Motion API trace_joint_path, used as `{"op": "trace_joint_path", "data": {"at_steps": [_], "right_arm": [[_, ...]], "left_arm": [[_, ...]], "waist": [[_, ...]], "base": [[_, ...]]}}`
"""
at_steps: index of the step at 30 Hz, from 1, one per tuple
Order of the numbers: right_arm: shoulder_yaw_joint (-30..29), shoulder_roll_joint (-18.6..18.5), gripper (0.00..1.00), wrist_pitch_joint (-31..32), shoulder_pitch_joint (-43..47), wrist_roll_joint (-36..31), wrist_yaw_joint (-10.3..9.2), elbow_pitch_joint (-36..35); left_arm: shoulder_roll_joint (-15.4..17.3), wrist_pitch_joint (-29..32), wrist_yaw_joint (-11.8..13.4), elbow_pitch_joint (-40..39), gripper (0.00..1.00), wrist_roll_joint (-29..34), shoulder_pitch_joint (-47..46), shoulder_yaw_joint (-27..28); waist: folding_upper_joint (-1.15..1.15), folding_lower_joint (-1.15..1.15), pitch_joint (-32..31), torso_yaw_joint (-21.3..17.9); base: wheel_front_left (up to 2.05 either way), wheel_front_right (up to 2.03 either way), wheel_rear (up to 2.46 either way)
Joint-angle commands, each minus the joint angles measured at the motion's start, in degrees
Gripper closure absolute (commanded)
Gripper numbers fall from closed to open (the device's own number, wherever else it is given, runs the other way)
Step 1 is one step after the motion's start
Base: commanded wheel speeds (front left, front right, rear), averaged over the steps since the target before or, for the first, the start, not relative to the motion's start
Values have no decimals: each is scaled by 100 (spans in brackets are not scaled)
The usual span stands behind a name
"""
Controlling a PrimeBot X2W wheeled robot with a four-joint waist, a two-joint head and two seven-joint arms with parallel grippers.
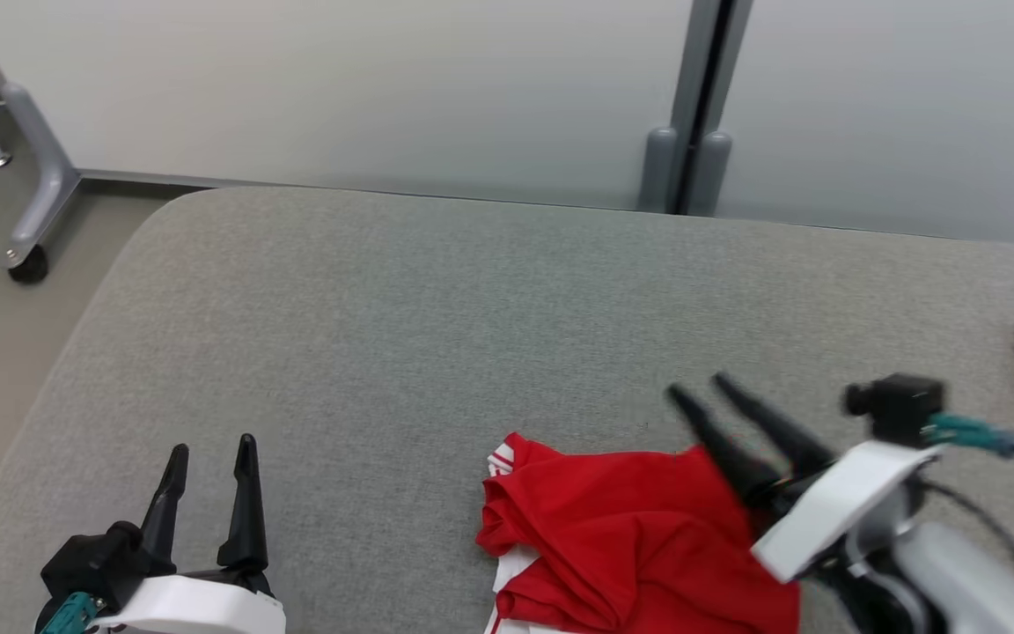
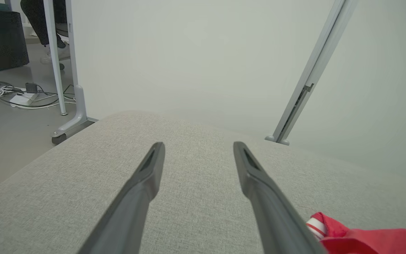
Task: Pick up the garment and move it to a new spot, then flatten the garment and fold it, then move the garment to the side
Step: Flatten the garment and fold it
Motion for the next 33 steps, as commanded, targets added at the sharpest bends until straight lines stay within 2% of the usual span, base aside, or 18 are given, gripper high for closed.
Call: {"op": "trace_joint_path", "data": {"at_steps": [1,4,7,11,15,16,17,18,25,33], "right_arm": [[-107,-116,0,-68,-21,20,1,-27],[-615,-495,0,-202,82,-156,1,71],[-1058,-668,0,-266,217,-455,2,365],[-1369,-580,0,-146,363,-740,2,553],[-1384,-374,0,68,458,-961,1,587],[-1375,-325,54,126,467,-1009,1,603],[-1351,-280,88,196,474,-1066,1,634],[-1297,-244,100,307,495,-1111,1,676],[-977,51,100,1164,683,-1070,2,1071],[-410,446,100,1583,823,-732,1,1152]], "left_arm": [[36,-24,39,-32,0,12,20,40],[18,-24,21,-98,0,43,75,68],[-5,-24,5,-121,0,61,99,67],[-24,-24,-14,-106,0,72,113,42],[-24,-24,-35,-72,0,75,108,14],[-26,-24,-40,-67,0,78,97,3],[-22,-24,-42,-59,0,79,86,-1],[-17,-24,-47,-54,0,79,76,-8],[-2,-10,-42,-14,0,43,76,-36],[6,-6,-14,26,0,2,103,-46]], "waist": [[0,0,-44,-101],[0,0,-64,-177],[0,0,-74,-202],[0,0,-73,-187],[0,0,-86,-154],[0,0,-89,-136],[0,0,-94,-117],[0,0,-99,-97],[0,0,-141,76],[0,0,-130,258]], "base": [[0,0,0],[0,0,0],[0,0,0],[0,0,0],[0,0,0],[0,0,0],[0,0,0],[0,0,0],[0,0,0],[0,0,0]]}}
